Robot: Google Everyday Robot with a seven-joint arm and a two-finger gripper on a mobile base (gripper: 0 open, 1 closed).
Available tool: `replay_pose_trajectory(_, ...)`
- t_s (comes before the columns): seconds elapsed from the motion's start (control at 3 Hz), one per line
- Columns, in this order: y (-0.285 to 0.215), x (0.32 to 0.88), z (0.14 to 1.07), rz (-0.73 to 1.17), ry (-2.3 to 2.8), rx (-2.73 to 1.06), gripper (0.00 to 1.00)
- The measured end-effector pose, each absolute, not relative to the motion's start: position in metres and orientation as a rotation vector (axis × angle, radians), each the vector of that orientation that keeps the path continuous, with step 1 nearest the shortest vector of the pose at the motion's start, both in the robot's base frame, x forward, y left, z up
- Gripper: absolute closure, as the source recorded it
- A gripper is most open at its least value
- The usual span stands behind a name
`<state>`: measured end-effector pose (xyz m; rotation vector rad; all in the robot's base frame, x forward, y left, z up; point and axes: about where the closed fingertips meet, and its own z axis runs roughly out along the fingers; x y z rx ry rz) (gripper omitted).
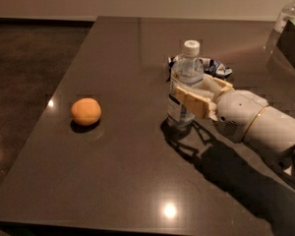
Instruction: Place blue plastic bottle upright
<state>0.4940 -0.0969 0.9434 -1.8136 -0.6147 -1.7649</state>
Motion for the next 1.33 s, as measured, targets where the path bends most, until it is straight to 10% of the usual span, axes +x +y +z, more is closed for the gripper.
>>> replay_pose_trajectory(0.67, -0.0982, 0.4967, 0.9365, -1.781, -0.596, -1.77, 0.04)
replay_pose_trajectory(1.33, -0.0962, 0.4967, 0.9369, -1.76, -0.57, -1.768, 0.0)
